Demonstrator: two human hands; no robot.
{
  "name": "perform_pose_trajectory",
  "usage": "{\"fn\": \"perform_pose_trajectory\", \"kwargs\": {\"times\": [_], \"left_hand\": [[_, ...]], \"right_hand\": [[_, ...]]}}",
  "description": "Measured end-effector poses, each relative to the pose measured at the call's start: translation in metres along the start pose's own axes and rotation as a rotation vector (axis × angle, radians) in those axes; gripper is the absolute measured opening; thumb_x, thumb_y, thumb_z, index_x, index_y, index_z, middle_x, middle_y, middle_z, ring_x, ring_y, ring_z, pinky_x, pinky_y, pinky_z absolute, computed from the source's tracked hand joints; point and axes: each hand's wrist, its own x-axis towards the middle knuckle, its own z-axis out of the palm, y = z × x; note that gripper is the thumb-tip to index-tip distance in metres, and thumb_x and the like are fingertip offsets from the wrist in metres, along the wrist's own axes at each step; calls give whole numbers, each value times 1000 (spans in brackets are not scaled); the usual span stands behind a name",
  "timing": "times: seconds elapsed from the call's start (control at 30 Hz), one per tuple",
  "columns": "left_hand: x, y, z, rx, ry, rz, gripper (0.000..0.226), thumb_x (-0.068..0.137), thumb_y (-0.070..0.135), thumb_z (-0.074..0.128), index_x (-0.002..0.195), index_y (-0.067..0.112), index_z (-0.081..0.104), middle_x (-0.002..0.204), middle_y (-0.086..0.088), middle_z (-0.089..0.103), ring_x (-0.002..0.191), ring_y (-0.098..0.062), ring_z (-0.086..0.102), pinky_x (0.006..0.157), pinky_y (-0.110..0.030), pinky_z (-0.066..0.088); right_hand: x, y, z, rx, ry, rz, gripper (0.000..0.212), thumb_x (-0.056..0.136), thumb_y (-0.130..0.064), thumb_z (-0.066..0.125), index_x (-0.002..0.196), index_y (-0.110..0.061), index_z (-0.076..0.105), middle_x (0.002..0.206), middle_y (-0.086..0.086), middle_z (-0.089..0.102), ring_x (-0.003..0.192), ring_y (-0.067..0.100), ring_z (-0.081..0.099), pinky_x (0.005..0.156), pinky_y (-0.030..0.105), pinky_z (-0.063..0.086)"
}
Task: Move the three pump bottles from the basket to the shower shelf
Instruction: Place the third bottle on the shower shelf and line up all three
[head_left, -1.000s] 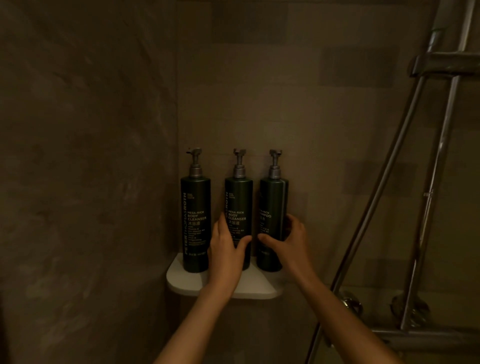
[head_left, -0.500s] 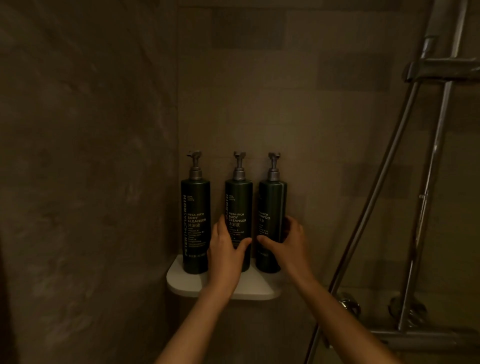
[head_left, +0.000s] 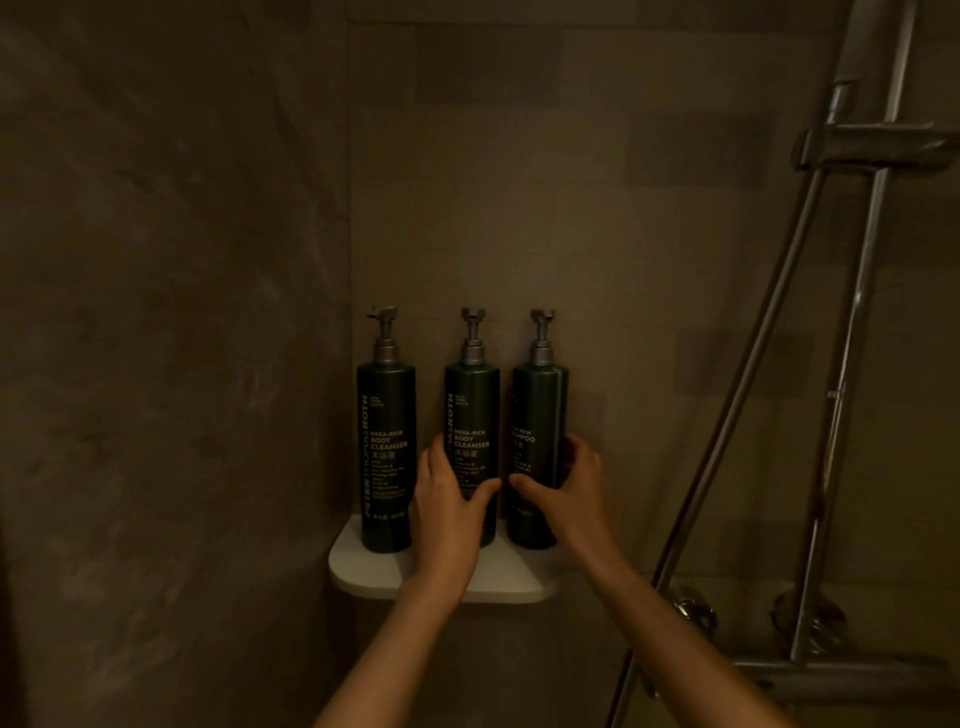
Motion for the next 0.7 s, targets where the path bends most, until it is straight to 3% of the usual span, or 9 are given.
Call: {"fn": "perform_pose_trajectory", "kwargs": {"times": [0.17,0.27,0.4,0.47,0.57,0.7], "left_hand": [[-3,2,-6,23,-53,-10,87,78,30,72,147,17,23,146,-5,37,134,-21,37,110,-42,35],[-9,4,-16,66,-43,26,86,81,29,69,149,18,17,150,-4,32,137,-20,33,112,-39,32],[-17,13,-36,149,45,187,68,89,27,59,147,18,24,147,-1,36,133,-16,37,104,-25,30],[-17,17,-43,206,104,261,61,90,26,57,144,17,31,143,-2,40,130,-16,40,100,-23,30],[-12,17,-48,248,197,315,56,89,23,58,141,14,38,140,-6,45,128,-20,43,101,-29,36],[-5,-1,-49,255,304,267,59,88,20,59,141,12,37,144,-10,40,132,-24,39,107,-36,35]], "right_hand": [[-2,-3,-3,23,-27,16,78,71,-30,80,136,-17,39,129,3,45,117,21,53,95,37,48],[-12,-13,-8,15,17,-11,77,78,-36,73,141,-20,32,137,-1,39,123,13,45,96,30,42],[-32,-41,-12,-37,168,-251,61,87,-29,63,140,-25,33,138,-6,37,121,2,36,93,13,32],[-39,-53,-7,-68,192,-378,55,89,-26,61,138,-21,36,137,-3,39,121,4,39,97,15,36],[-43,-62,8,-117,145,-484,56,89,-26,59,140,-16,37,139,1,40,127,8,39,105,21,35],[-49,-63,29,-135,39,-429,67,91,-29,58,147,-19,23,150,1,29,135,4,28,106,11,22]]}}
